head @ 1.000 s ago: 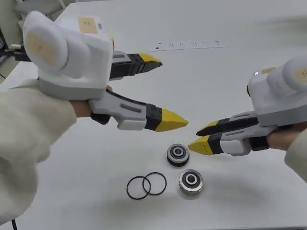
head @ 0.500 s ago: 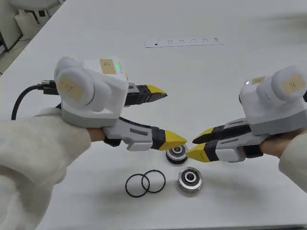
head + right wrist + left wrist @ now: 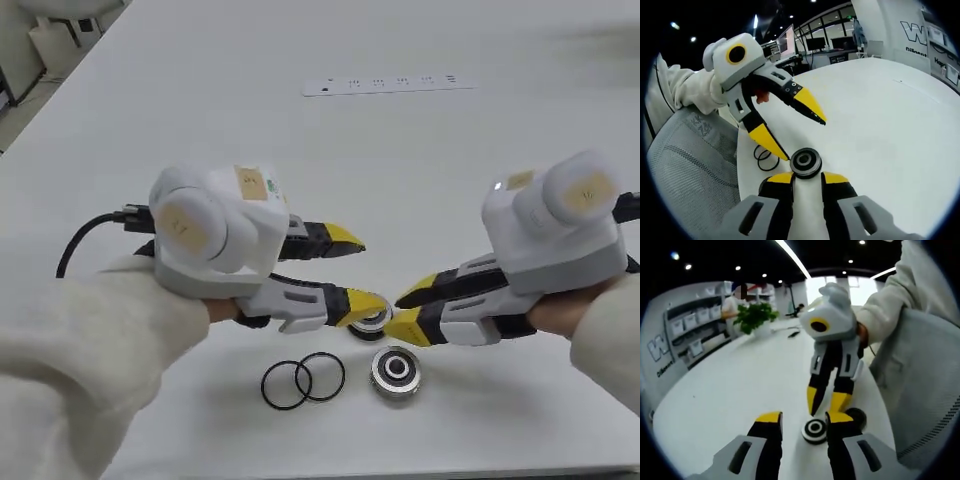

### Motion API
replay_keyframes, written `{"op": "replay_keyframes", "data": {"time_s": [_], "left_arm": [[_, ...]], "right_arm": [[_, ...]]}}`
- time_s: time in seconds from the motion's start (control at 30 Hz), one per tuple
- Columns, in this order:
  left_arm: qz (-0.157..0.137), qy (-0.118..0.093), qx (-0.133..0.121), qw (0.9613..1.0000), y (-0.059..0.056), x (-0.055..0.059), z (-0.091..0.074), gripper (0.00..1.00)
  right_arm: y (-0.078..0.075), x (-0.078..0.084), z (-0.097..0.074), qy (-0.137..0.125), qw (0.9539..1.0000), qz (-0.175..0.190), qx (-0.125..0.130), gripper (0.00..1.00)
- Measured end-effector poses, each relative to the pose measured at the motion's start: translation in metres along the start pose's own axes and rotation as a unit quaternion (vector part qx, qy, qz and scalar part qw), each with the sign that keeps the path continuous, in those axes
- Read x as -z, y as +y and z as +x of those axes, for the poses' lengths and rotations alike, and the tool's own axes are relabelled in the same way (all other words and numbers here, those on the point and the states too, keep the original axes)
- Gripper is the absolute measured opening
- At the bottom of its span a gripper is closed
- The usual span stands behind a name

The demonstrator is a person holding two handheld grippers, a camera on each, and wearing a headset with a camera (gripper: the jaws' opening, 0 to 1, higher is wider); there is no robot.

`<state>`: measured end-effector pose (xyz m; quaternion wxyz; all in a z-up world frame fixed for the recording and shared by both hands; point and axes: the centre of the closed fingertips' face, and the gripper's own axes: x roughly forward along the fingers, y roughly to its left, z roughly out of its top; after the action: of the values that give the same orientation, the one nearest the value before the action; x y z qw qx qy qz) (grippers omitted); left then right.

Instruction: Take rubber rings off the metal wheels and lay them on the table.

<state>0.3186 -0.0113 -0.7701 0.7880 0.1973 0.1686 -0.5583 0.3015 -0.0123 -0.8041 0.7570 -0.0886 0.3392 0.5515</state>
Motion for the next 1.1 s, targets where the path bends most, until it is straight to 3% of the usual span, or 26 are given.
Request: {"op": "replay_keyframes", "data": {"time_s": [0.23,0.53,0.77,1.1], "left_arm": [[-0.005,0.011,0.020,0.9997,-0.009,0.007,0.003,0.28],[-0.023,0.024,0.027,0.9991,-0.011,0.019,0.006,0.23],[-0.035,0.024,0.028,0.9987,-0.012,0.022,0.006,0.15],[-0.043,0.019,0.024,0.9986,-0.013,0.022,0.007,0.14]], "right_arm": [[0.000,0.003,0.004,0.008,0.9998,-0.016,0.002,0.16],[-0.001,0.005,0.005,0.008,0.9997,-0.021,0.004,0.14],[0.000,0.006,0.005,0.009,0.9994,-0.032,0.005,0.13],[-0.003,0.006,0.004,0.013,0.9979,-0.063,0.011,0.07]]}}
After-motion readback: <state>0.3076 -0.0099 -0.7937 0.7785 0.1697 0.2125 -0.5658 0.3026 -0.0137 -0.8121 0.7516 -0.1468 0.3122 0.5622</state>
